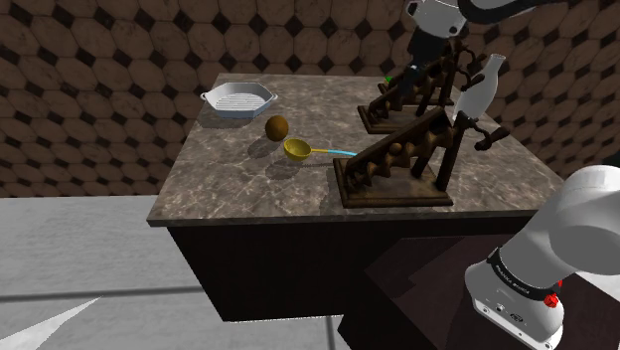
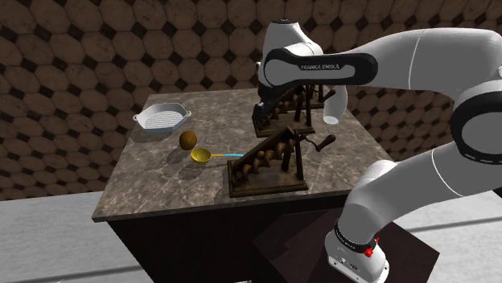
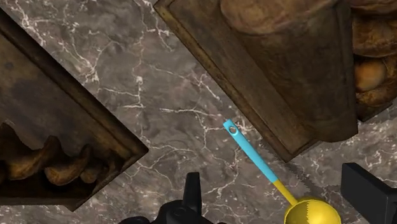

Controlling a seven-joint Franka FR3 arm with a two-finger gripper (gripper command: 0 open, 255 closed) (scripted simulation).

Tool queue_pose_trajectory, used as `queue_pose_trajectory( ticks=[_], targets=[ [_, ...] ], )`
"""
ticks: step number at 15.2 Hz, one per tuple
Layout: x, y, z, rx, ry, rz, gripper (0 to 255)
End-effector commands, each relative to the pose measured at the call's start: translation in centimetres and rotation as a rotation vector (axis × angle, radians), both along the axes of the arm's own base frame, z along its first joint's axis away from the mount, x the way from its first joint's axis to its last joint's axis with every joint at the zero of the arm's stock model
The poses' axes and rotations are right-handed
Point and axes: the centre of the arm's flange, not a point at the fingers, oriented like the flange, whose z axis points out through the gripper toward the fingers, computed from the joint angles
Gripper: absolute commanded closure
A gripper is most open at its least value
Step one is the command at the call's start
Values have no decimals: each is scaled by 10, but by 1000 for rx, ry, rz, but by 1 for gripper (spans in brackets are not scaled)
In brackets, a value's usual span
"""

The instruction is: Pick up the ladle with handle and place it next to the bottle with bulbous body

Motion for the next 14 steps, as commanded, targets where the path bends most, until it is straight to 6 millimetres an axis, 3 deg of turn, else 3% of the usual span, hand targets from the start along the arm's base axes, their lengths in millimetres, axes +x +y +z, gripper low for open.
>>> queue_pose_trajectory(
  ticks=[1,14],
  targets=[
    [18,12,-15,-17,-5,64,0],
    [109,108,-127,-125,-26,464,0]
  ],
)
